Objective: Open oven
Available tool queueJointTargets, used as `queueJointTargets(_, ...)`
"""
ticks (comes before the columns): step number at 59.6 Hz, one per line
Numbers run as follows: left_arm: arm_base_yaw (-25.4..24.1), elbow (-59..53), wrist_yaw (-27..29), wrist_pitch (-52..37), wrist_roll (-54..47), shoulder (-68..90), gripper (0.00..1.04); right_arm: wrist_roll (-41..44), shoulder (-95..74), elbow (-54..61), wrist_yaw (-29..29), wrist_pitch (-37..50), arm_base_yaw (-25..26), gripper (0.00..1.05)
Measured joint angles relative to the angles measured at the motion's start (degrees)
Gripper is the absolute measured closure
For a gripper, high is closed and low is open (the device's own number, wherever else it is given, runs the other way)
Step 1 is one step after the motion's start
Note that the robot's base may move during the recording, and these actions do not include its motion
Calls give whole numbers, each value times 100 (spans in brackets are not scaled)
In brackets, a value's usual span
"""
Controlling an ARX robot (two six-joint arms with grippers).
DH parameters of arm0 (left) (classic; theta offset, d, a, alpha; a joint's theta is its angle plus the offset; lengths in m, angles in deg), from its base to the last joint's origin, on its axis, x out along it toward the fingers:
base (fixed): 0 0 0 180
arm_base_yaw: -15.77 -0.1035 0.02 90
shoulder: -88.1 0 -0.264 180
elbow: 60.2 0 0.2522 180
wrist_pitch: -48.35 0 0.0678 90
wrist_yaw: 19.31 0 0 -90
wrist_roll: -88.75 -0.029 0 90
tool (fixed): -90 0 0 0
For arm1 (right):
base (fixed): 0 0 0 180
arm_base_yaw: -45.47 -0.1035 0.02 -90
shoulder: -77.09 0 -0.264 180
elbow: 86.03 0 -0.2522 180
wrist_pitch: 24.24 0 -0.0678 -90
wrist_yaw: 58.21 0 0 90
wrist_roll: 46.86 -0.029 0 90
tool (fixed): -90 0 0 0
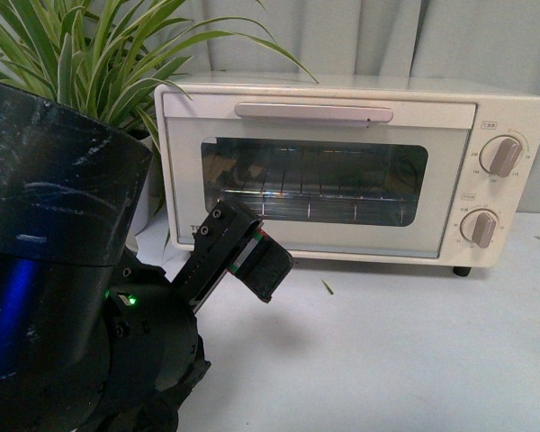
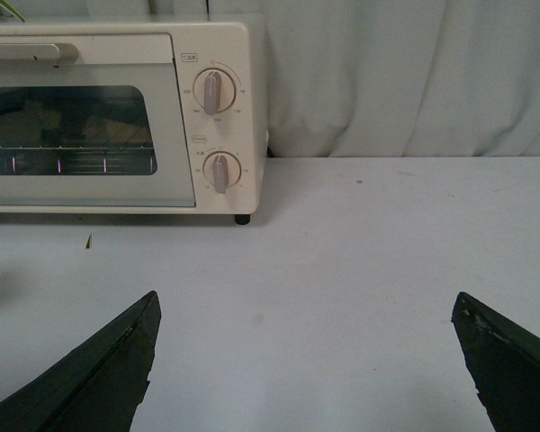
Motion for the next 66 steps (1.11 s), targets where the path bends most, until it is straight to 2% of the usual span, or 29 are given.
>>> queueJointTargets(37, -46, 142, -33, -232, 407, 348, 7, -2, 0, 0, 0, 0, 0, 9)
queueJointTargets(39, -44, 151, -28, -232, 407, 356, 7, -68, -55, -9, -280, -39, 96, 9)
queueJointTargets(42, -44, 151, -28, -232, 407, 356, 7, -249, -367, -92, -1362, -42, 411, 9)
queueJointTargets(44, -46, 153, -17, -225, 407, 356, 7, -304, -645, -164, -1856, 76, 505, 9)
queueJointTargets(48, -46, 157, 11, -205, 398, 356, 7, -358, -1172, -328, -2131, 367, 481, 9)
queueJointTargets(52, -63, 170, -28, -181, 400, 356, 7, -385, -1869, -601, -2011, 787, 264, 9)
queueJointTargets(57, -98, 184, -26, -144, 400, 356, 7, -376, -3224, -1327, -1377, 1626, -372, 9)
queueJointTargets(66, -129, 184, -39, -131, 404, 356, 7, -435, -5209, -2745, -662, 1744, -1191, 9)
